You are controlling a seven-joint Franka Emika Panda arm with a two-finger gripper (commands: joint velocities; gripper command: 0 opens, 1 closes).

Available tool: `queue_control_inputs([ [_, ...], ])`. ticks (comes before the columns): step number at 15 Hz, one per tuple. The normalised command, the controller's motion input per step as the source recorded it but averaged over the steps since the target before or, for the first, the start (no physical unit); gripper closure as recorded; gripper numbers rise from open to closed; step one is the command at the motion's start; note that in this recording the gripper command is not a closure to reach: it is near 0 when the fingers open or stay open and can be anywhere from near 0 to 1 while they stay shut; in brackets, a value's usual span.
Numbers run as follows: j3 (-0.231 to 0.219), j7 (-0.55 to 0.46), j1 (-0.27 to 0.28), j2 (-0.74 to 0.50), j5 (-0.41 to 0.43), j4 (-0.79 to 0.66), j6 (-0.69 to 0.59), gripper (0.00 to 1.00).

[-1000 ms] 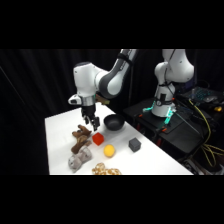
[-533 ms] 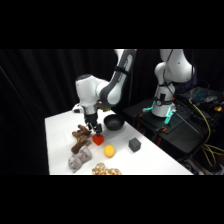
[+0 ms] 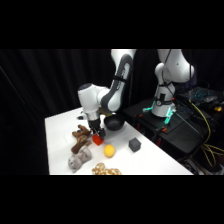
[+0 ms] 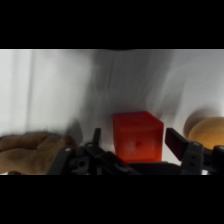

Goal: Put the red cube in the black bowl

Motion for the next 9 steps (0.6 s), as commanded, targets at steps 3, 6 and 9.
queue_control_inputs([
  [3, 0.140, -0.16, -0.131, 0.17, 0.151, 0.16, 0.12, 0.00],
  [6, 0.129, -0.13, -0.111, 0.08, 0.130, 0.10, 0.11, 1.00],
  [9, 0.077, -0.06, -0.060, -0.10, 0.081, -0.03, 0.07, 1.00],
])
